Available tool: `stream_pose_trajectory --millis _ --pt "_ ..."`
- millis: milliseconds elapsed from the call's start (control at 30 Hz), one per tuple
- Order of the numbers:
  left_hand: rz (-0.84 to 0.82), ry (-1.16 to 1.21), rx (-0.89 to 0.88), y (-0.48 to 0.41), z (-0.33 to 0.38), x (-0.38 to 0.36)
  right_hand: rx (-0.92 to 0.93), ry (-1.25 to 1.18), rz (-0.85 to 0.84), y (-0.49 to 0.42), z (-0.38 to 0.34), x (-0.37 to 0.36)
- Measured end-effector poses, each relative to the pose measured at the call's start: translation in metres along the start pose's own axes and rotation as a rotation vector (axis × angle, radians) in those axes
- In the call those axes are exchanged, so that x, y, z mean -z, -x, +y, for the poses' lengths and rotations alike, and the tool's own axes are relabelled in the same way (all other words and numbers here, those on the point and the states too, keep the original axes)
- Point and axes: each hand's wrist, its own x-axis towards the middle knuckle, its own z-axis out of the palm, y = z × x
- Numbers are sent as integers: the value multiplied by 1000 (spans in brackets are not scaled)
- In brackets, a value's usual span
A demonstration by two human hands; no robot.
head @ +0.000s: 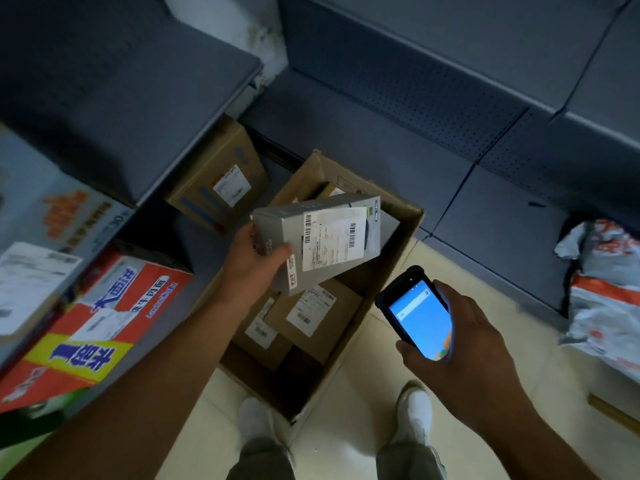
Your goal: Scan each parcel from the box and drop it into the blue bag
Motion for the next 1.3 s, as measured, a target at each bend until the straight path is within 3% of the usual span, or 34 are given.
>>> stream_pose_trajectory --millis 167,300,567,900,1300 --pt "86 39 9 33 10 31 23 54 5 9 -12 -9" --pt "64 49 21 45 12 57 53 127 -2 16 -6 -23" --pt "83 -197 -45 40 29 79 70 270 -64 24 3 -36" --pt "74 -224 -45 42 41 79 18 403 -38 23 16 -37" --pt "64 -213 -19 42 35 77 77 207 -14 19 20 -50"
